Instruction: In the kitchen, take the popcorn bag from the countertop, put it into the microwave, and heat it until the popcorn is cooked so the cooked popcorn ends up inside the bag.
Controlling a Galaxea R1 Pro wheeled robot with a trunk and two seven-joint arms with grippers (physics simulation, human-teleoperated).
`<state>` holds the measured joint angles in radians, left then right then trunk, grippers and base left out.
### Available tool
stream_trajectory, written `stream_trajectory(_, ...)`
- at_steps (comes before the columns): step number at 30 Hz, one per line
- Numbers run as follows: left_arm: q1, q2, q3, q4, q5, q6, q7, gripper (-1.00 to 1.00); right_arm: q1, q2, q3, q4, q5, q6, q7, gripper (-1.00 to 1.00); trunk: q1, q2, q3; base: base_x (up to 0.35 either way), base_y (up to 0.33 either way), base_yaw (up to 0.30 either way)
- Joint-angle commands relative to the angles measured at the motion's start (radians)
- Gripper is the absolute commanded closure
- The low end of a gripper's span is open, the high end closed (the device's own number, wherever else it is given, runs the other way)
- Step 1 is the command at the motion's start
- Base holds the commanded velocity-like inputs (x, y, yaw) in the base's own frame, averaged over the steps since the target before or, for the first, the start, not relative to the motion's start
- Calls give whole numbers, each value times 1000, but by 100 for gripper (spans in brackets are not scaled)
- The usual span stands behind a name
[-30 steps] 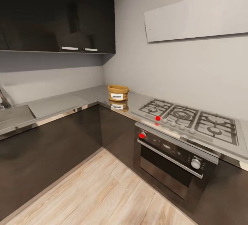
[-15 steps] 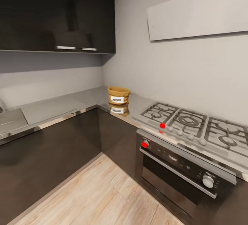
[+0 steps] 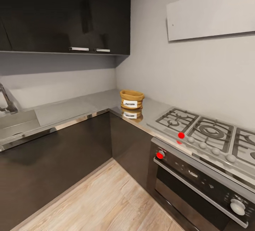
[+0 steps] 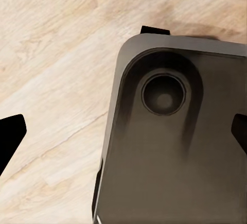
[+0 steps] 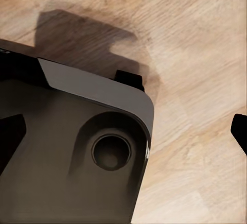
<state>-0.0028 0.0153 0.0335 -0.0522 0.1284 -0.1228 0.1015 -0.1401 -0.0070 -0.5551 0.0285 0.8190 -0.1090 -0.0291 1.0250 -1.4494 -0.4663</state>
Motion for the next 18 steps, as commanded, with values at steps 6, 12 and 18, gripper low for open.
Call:
stream_trajectory(6,0,-1,2,0,7,-3,0,-100,-1,-2,-8,2,12,-7,-3,-100,0,-1,-1,1,0,2)
stream_trajectory(12,0,-1,2,0,7,-4,0,-100,-1,-5,-6,2,12,-4,-1,-100,0,-1,-1,0,0,0)
stream_trajectory(18,0,-1,2,0,7,-3,0,-100,-1,-6,-5,2,12,-3,-1,-100,0,-1,-1,71,0,0)
